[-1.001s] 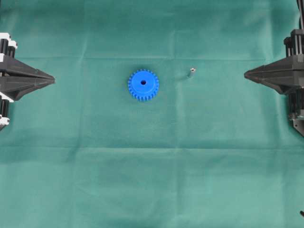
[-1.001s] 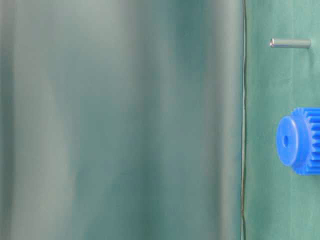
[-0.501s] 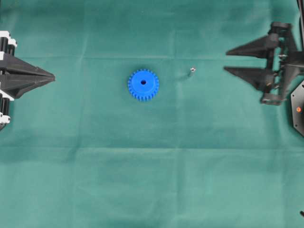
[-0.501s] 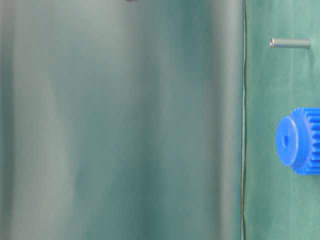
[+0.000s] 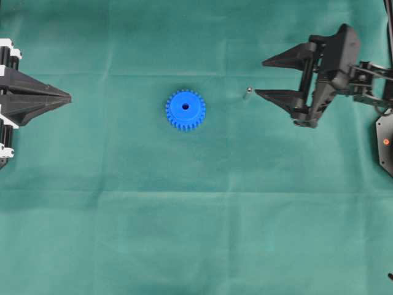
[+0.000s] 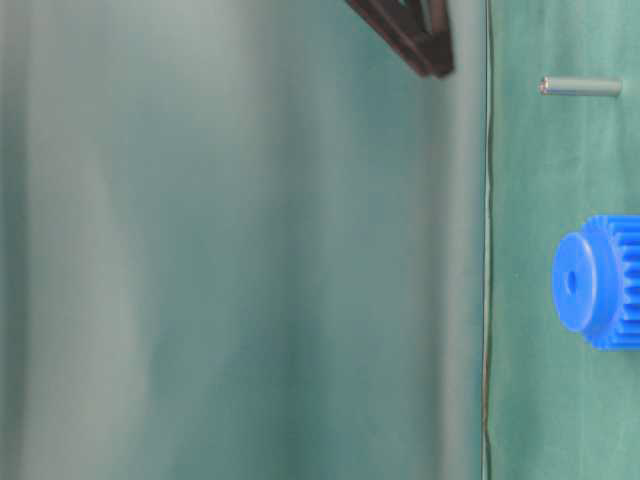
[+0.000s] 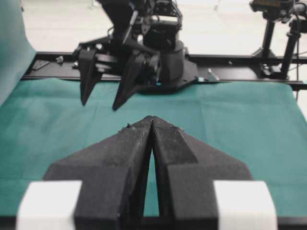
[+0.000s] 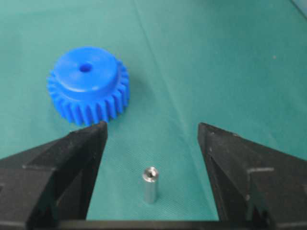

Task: Insert the shaft placed at a random location into the center hole of the medium gear at another random location.
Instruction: 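Lower the right gripper over the shaft and close on it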

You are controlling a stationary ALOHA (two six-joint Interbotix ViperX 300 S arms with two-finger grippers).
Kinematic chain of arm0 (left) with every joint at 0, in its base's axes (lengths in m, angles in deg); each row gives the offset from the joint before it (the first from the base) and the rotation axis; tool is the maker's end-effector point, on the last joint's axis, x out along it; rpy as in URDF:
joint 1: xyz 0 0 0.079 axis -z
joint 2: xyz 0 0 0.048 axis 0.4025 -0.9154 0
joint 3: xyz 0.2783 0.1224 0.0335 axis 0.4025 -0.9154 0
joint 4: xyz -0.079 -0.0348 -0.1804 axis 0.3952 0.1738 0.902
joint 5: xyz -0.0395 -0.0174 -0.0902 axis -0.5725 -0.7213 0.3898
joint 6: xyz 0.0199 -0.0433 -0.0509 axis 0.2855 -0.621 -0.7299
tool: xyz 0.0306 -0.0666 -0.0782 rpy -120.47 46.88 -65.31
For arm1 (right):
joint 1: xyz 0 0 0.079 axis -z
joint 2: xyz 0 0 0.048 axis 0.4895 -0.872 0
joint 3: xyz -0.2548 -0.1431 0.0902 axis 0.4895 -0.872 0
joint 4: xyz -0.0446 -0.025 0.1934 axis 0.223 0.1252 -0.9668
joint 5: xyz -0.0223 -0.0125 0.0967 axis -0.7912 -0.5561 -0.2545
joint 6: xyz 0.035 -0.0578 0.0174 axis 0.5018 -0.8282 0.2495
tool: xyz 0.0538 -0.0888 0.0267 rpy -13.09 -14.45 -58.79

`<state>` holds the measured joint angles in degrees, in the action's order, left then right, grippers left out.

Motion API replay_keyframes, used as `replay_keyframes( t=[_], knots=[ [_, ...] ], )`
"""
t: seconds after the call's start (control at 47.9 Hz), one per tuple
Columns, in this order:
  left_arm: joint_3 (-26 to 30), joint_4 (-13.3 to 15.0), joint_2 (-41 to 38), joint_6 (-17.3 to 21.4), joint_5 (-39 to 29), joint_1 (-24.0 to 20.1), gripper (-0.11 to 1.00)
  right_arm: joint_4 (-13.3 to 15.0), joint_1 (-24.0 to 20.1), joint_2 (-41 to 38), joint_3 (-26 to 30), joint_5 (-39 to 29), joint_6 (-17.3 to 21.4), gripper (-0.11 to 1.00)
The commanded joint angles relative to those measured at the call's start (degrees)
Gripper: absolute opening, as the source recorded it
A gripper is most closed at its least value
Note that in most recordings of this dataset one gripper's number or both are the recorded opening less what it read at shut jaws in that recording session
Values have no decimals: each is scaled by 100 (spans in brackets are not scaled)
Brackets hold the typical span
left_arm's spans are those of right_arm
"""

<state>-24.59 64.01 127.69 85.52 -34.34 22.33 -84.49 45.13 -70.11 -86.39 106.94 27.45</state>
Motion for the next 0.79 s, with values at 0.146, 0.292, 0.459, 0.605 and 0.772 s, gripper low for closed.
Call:
replay_keyframes(
  t=[0.146,0.292,0.459,0.605,0.772],
  knots=[
    [132,-26,-53,9,-53,-26,0,9,211,-791,158,571,-79,82],
    [132,-26,-44,18,-70,-35,0,0,220,-1125,202,712,-62,82],
    [132,-18,-53,9,-132,-114,0,0,220,-1336,246,800,9,82],
    [132,-26,-53,0,-185,-185,0,0,220,-1459,264,888,35,82],
    [132,-18,-53,0,-193,-211,0,0,220,-1582,299,896,44,82]
  ],
)
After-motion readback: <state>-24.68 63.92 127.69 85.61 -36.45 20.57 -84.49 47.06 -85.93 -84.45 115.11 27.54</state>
